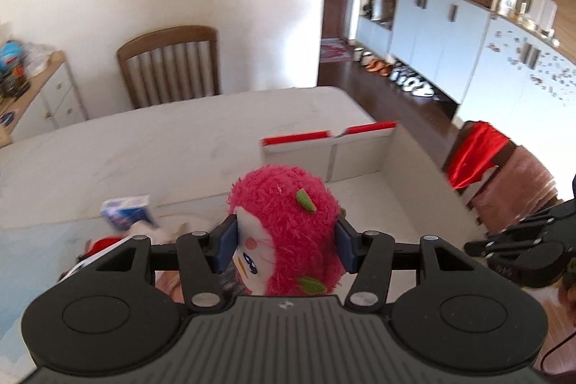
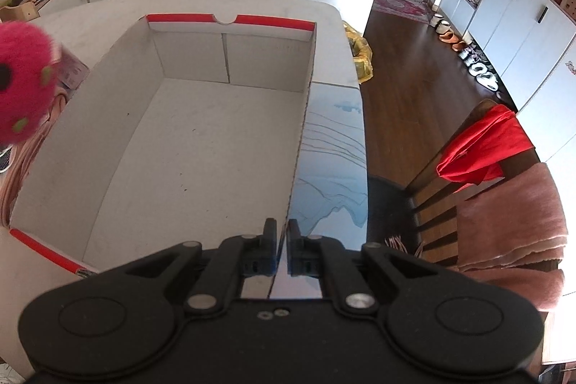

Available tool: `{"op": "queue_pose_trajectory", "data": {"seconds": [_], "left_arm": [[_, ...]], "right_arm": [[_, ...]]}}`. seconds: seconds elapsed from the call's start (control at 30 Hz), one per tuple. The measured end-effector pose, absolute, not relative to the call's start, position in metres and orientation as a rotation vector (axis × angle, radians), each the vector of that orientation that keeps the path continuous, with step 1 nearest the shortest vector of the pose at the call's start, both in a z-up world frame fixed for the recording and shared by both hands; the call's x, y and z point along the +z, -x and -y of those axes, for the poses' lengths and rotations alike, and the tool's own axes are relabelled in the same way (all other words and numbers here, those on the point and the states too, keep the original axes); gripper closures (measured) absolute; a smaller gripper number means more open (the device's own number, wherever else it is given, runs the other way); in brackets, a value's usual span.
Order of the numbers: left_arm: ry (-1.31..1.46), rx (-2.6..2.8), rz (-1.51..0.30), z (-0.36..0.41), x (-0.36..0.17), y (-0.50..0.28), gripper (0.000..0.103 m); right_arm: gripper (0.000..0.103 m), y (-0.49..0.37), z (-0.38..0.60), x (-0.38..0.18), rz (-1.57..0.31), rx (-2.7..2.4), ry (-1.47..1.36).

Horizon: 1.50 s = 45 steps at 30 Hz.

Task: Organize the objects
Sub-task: 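Carry the pink plush toy with the left gripper into the cardboard box and release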

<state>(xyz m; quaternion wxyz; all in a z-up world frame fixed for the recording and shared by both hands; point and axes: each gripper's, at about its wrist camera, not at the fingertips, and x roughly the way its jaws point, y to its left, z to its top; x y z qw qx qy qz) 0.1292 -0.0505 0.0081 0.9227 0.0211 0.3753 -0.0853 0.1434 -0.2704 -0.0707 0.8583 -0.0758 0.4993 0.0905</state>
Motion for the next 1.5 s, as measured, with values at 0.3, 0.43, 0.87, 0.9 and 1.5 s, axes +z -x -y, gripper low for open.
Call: {"op": "queue_pose_trajectory", "data": {"seconds": [0.3, 0.43, 0.87, 0.9, 1.5], "left_arm": [[-0.126, -0.266, -0.832, 0.103, -0.025, -0.161, 0.049], [-0.173, -0.250, -0.895, 0.117, -0.051, -0.173, 0.049], [-0.241, -0.240, -1.022, 0.138, -0.095, -0.186, 0.048], [-0.249, -0.244, -1.025, 0.140, -0.095, -0.186, 0.047], [-0.213, -0.221, -0.995, 0.123, -0.084, -0.185, 0.026]], "right_arm": [[0.098, -0.143, 0.271, -0.071, -1.056, 0.198, 0.154], [0.098, -0.143, 0.271, -0.070, -1.056, 0.198, 0.154], [0.098, -0.143, 0.269, -0.070, -1.061, 0.197, 0.161], [0.098, -0.143, 0.269, -0.070, -1.061, 0.198, 0.161], [0.098, -0.143, 0.268, -0.071, -1.066, 0.200, 0.163]]}}
